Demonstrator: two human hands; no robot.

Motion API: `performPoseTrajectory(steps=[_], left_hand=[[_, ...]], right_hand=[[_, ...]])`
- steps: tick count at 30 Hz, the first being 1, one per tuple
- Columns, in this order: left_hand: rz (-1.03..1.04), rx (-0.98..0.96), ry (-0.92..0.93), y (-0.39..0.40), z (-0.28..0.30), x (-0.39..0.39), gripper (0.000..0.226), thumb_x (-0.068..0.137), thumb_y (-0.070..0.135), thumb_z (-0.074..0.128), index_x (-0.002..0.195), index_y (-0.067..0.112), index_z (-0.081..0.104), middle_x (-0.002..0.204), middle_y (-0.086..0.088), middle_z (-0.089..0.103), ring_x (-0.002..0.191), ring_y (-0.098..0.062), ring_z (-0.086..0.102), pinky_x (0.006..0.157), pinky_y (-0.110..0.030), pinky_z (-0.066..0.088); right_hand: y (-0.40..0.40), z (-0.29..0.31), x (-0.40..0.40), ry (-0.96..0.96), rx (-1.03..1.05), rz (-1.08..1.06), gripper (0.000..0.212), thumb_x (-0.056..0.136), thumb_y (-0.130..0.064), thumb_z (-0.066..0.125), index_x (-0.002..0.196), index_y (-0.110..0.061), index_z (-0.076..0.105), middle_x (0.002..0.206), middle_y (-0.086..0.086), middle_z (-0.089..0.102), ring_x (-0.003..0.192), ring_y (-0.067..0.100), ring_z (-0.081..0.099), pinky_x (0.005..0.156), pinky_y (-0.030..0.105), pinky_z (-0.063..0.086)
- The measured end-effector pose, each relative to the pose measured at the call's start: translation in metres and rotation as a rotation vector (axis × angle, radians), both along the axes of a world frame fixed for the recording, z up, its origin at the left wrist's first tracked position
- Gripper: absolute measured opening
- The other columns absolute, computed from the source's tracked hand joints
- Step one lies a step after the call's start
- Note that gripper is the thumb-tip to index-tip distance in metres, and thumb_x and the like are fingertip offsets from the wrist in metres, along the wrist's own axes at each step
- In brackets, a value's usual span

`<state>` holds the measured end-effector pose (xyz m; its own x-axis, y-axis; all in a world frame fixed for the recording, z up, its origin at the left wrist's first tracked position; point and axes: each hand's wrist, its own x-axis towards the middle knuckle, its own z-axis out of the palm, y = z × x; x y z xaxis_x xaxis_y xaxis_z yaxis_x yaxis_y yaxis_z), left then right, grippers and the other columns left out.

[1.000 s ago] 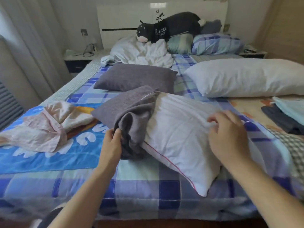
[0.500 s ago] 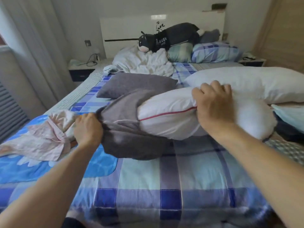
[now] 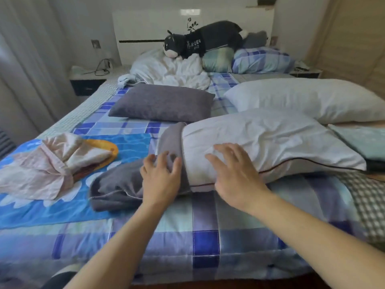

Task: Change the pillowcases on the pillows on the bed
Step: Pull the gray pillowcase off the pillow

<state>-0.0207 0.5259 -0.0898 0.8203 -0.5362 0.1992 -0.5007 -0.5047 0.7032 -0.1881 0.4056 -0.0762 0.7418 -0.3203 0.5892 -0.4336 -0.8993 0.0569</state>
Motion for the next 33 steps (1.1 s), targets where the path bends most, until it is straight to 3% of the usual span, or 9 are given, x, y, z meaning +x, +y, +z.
performPoseTrajectory(steps=[4, 7, 12, 16, 21, 26, 28, 30, 33], left_hand=[[-0.040, 0.242, -0.309, 0.011, -0.036, -0.029, 0.064, 0.089, 0.049, 0.040, 0.149, 0.028, 0.033, 0.157, -0.015, 0.019, 0.136, -0.040, 0.031, 0.099, -0.054, 0.044], [-0.085, 0.367, -0.418, 0.023, -0.031, -0.009, 0.052, 0.090, 0.035, 0.048, 0.137, 0.016, 0.040, 0.130, -0.014, 0.043, 0.109, -0.039, 0.050, 0.075, -0.049, 0.053], [-0.156, 0.459, -0.178, 0.052, -0.004, 0.050, 0.038, 0.089, 0.020, 0.065, 0.123, 0.014, 0.048, 0.124, -0.015, 0.039, 0.107, -0.044, 0.057, 0.090, -0.047, 0.047], [0.175, 0.475, -0.228, 0.112, 0.003, 0.137, 0.029, 0.084, 0.006, 0.058, 0.112, 0.007, 0.062, 0.118, -0.029, 0.048, 0.097, -0.050, 0.059, 0.086, -0.052, 0.052], [0.158, 0.253, -0.443, 0.068, 0.041, 0.117, 0.046, 0.089, 0.011, 0.060, 0.135, 0.011, 0.056, 0.130, -0.029, 0.053, 0.122, -0.046, 0.046, 0.103, -0.051, 0.032], [-0.345, 0.436, 0.525, 0.010, 0.054, 0.009, 0.063, 0.092, 0.073, 0.043, 0.139, 0.031, 0.033, 0.113, -0.017, 0.068, 0.082, -0.029, 0.072, 0.073, -0.044, 0.061], [-0.367, 0.538, 0.667, -0.006, 0.041, -0.018, 0.091, 0.087, 0.075, 0.051, 0.153, 0.040, 0.001, 0.133, -0.017, 0.057, 0.101, -0.032, 0.070, 0.084, -0.046, 0.060], [-0.314, 0.276, 0.662, -0.032, 0.035, -0.034, 0.104, 0.086, 0.055, 0.070, 0.158, 0.026, 0.000, 0.148, -0.013, 0.044, 0.119, -0.030, 0.055, 0.097, -0.041, 0.048], [-0.232, -0.128, 0.445, -0.075, 0.075, -0.027, 0.052, 0.087, 0.029, 0.067, 0.134, 0.020, 0.048, 0.124, -0.007, 0.058, 0.107, -0.025, 0.054, 0.085, -0.032, 0.038]], right_hand=[[-0.016, -0.023, 0.009, 0.383, 0.029, -0.192, 0.099, 0.075, -0.020, 0.070, 0.159, -0.026, 0.017, 0.165, 0.015, 0.014, 0.149, 0.043, 0.013, 0.118, 0.062, 0.009], [-0.044, -0.023, 0.007, 0.386, -0.038, -0.279, 0.088, 0.073, -0.011, 0.070, 0.153, -0.022, 0.034, 0.140, 0.015, 0.049, 0.123, 0.038, 0.049, 0.108, 0.057, 0.032], [-0.071, -0.003, -0.002, 0.050, -0.069, -0.169, 0.062, 0.062, 0.004, 0.075, 0.122, -0.010, 0.064, 0.087, 0.012, 0.068, 0.076, 0.036, 0.063, 0.073, 0.043, 0.053], [-0.099, 0.027, -0.036, -0.093, 0.091, -0.224, 0.070, 0.057, 0.003, 0.077, 0.124, -0.006, 0.062, 0.106, 0.020, 0.068, 0.092, 0.043, 0.064, 0.075, 0.046, 0.054], [-0.088, -0.007, -0.058, 0.492, 0.039, 0.005, 0.102, 0.068, -0.027, 0.073, 0.157, -0.019, 0.023, 0.161, 0.008, 0.026, 0.147, 0.029, 0.026, 0.123, 0.041, 0.018], [-0.120, 0.000, -0.114, 0.522, -0.043, -0.219, 0.114, 0.074, -0.030, 0.065, 0.158, -0.033, -0.011, 0.167, 0.005, -0.013, 0.153, 0.034, -0.008, 0.123, 0.054, 0.003], [-0.147, 0.003, -0.139, 0.510, 0.066, -0.439, 0.119, 0.078, -0.028, 0.065, 0.151, -0.036, -0.029, 0.166, 0.006, -0.011, 0.152, 0.033, -0.005, 0.122, 0.054, -0.001], [-0.161, 0.003, -0.143, 0.434, 0.182, -0.547, 0.117, 0.078, -0.033, 0.069, 0.156, -0.028, -0.018, 0.158, 0.007, 0.023, 0.146, 0.029, 0.023, 0.120, 0.050, 0.011], [-0.176, 0.029, -0.120, 0.231, 0.204, -0.459, 0.088, 0.063, -0.023, 0.082, 0.143, -0.014, 0.047, 0.115, 0.007, 0.061, 0.111, 0.033, 0.059, 0.095, 0.043, 0.040]])
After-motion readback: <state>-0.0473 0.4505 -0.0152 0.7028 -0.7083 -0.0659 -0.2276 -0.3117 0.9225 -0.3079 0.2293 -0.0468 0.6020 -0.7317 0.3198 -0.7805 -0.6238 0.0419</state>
